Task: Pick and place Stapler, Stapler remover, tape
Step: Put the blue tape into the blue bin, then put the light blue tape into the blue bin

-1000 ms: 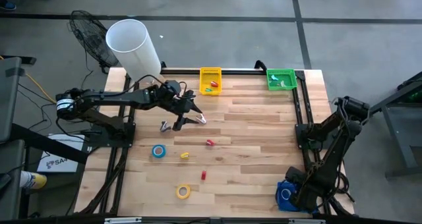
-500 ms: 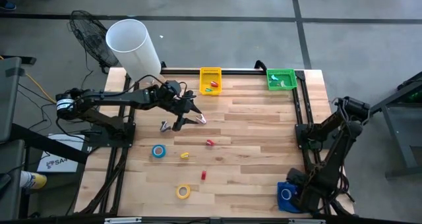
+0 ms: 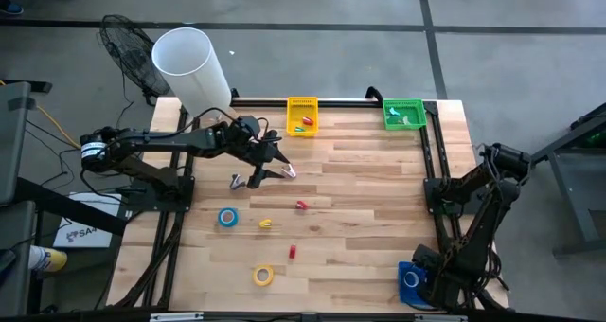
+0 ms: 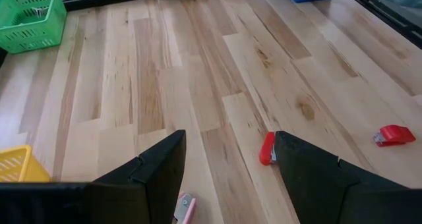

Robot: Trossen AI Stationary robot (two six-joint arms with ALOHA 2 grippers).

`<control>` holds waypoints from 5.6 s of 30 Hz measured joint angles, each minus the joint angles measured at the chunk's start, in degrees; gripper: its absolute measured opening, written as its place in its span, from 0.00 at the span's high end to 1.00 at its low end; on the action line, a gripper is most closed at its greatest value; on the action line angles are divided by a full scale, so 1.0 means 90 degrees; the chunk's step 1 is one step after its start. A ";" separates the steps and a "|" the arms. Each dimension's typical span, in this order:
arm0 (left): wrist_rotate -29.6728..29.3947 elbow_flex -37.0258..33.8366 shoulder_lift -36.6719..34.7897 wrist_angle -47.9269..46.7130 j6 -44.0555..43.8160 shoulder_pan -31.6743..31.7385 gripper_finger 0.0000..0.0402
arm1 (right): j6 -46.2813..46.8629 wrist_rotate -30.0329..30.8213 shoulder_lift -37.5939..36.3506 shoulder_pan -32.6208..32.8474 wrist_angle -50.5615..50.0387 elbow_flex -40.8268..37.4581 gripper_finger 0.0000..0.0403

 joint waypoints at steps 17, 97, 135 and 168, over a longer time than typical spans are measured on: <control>-0.0002 0.0000 0.0000 -0.0008 -0.0046 0.0000 0.43 | 0.0080 -0.0331 0.0000 0.0000 0.0002 0.0000 0.87; -0.2944 -0.1180 -0.0653 -0.4673 -0.6891 -0.2837 0.43 | -0.3976 0.7077 -0.1948 -0.2219 -0.3160 0.0065 0.70; -0.2669 -0.1508 -0.1341 -0.4586 -0.7145 -0.3597 0.53 | -0.4716 0.6286 -0.1948 -0.2266 -0.2832 0.0063 0.70; -0.2571 -0.1491 -0.0255 -0.4270 -0.7101 -0.3597 0.82 | -0.4716 0.6118 -0.1945 -0.2264 -0.2386 0.0063 0.70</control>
